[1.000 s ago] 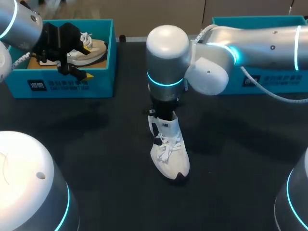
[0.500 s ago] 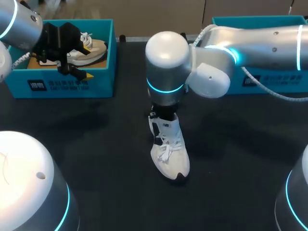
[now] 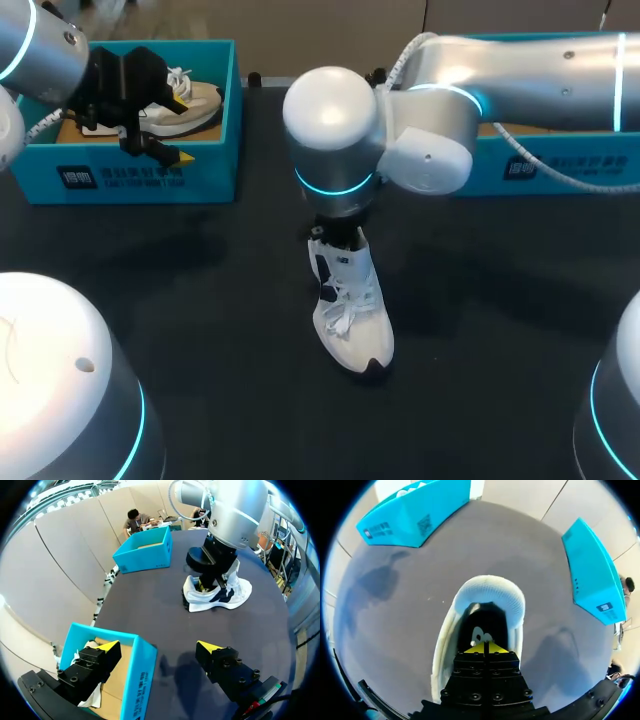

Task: Take the shoe out of the shoebox, open the shoe tongue, remove and reinsert the insole, then place the shoe into the shoebox

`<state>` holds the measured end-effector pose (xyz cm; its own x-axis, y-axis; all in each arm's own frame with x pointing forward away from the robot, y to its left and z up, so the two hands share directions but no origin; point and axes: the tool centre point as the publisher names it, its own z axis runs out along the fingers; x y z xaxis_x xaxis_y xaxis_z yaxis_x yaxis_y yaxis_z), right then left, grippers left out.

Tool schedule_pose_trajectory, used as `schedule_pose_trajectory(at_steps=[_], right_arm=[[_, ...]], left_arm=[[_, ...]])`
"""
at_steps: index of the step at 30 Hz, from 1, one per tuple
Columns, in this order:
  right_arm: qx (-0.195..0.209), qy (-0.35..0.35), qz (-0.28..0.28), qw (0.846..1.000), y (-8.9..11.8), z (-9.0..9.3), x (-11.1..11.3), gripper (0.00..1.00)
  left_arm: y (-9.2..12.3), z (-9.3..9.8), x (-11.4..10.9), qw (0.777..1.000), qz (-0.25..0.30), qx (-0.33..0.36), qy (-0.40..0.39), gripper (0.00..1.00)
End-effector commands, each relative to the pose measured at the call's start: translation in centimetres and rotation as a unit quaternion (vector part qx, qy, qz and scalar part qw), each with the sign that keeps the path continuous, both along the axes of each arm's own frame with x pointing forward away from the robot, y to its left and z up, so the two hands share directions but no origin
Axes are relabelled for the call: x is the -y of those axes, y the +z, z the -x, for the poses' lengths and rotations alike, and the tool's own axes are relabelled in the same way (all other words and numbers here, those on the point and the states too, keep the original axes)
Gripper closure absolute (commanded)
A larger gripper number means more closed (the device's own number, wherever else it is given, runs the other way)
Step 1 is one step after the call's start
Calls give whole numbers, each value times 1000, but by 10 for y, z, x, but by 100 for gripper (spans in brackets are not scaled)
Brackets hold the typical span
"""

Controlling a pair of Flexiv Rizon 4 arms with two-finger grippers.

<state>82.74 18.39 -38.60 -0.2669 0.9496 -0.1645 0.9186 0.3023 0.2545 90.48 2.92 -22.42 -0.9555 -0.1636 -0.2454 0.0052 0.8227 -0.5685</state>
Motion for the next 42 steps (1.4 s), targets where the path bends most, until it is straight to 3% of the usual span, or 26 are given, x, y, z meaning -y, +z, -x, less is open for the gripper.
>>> schedule_pose_trajectory(at_steps=[1,7,14,33,42], right_arm=[[-7,2,8,1000,-16,-2,-2,100],[-29,1,-10,1000,-37,-4,-4,100],[-40,2,-63,997,-47,-3,-10,100],[-85,54,-80,992,-50,9,-36,100],[-82,35,-58,994,-35,16,-26,100]], left_arm=[[0,1,0,1000,-2,0,1,0],[0,1,0,1000,-2,0,1,0],[0,1,0,1000,-2,0,1,0],[0,1,0,1000,-2,0,1,0],[0,1,0,1000,-2,0,1,0]])
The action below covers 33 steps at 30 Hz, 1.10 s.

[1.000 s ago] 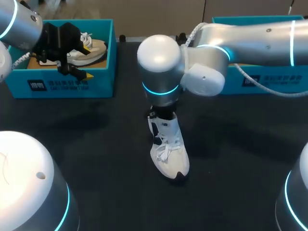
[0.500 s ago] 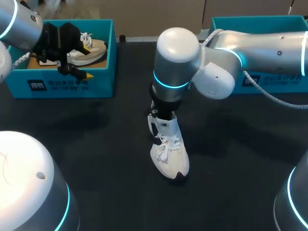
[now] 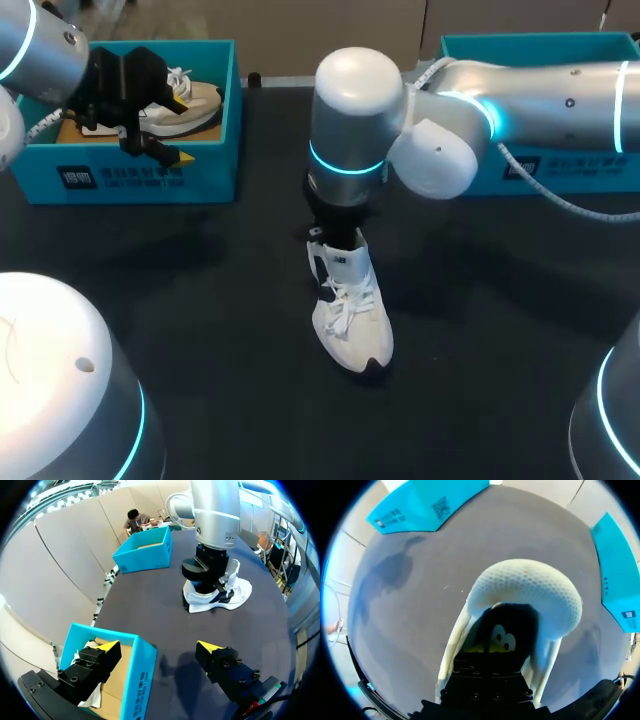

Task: Take the shoe out of the shoebox, open the shoe tongue, remove and reinsert the insole, then place the shoe into the shoebox

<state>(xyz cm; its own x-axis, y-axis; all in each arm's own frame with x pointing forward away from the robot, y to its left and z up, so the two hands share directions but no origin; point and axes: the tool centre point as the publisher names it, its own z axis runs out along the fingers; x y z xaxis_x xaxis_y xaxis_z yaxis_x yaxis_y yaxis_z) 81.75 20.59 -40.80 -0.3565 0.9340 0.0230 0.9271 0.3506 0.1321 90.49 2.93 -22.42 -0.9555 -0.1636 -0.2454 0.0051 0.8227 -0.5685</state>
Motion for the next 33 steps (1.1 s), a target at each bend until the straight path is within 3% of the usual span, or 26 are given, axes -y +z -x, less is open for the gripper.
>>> schedule_pose_trajectory(at_steps=[1,12,23,33], right_arm=[[9,-6,12,1000,-12,6,-4,100],[3,-20,20,1000,23,3,4,100],[-64,-33,12,997,48,12,12,100],[-133,-55,8,990,61,39,20,100]], left_arm=[[1,1,0,1000,-2,0,1,0],[1,1,0,1000,-2,0,1,0],[1,1,0,1000,-2,0,1,0],[1,1,0,1000,-2,0,1,0]])
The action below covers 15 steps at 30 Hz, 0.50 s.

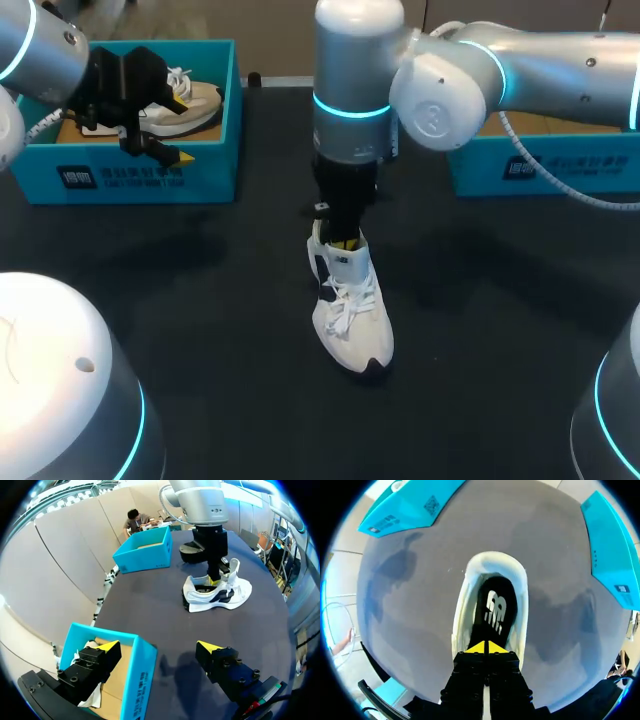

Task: Take the shoe out of the shoebox, open the shoe tongue, remove and reinsert the insole, then place the shoe into the shoebox

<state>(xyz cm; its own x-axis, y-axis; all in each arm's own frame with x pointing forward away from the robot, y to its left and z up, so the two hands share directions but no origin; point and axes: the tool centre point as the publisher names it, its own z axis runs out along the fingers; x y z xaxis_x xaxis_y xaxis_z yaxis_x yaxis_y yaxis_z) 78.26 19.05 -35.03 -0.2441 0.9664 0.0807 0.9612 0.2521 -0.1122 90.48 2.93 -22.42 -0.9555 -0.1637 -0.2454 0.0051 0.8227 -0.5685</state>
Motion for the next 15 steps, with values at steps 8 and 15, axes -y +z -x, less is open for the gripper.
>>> schedule_pose_trajectory(at_steps=[8,15], right_arm=[[-46,-16,-3,999,9,20,1,100],[-39,-27,-3,999,8,22,0,0]], left_arm=[[0,1,0,1000,-2,0,1,0],[0,1,0,1000,-2,0,1,0]])
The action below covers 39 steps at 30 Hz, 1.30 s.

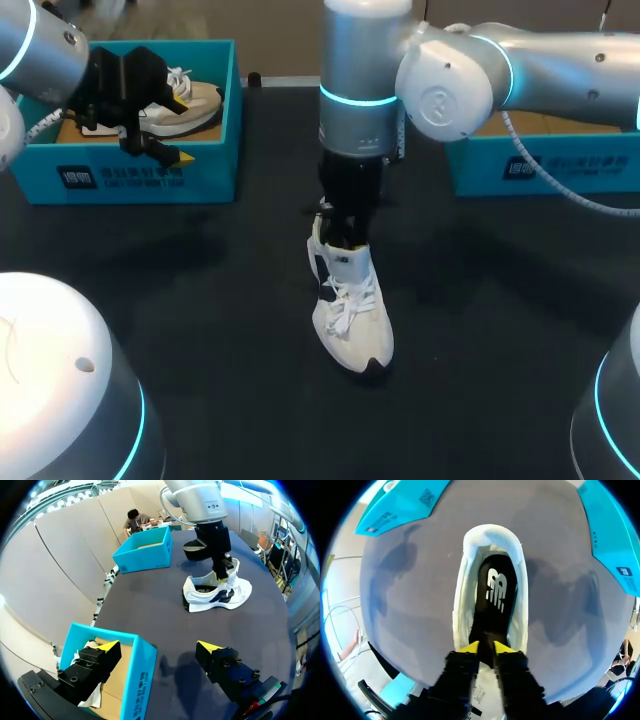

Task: Take the shoe out of the shoebox, open the shoe tongue, remove and reinsert the insole, then place the shoe into the shoebox

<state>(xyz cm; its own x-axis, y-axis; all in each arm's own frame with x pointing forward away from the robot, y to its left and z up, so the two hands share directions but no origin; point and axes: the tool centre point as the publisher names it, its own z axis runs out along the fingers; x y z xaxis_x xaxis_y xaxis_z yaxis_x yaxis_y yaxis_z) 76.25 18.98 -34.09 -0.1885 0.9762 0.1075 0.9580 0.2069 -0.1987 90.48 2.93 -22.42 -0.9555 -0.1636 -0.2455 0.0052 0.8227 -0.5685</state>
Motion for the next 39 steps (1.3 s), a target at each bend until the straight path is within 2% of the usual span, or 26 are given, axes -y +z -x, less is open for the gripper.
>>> schedule_pose_trajectory(at_steps=[1,10,21,31,39], right_arm=[[7,-3,1,1000,-2,1,-1,0],[9,-3,-6,1000,-8,-2,-5,0],[-9,-7,-10,1000,-12,-1,-1,0],[-26,-10,-11,1000,-1,4,-4,0],[-11,-8,-3,1000,9,0,-8,0]], left_arm=[[0,1,0,1000,-2,0,1,0],[0,1,0,1000,-2,0,1,0],[0,1,0,1000,-2,0,1,0],[0,1,0,1000,-2,0,1,0],[0,1,0,1000,-2,0,1,0]])
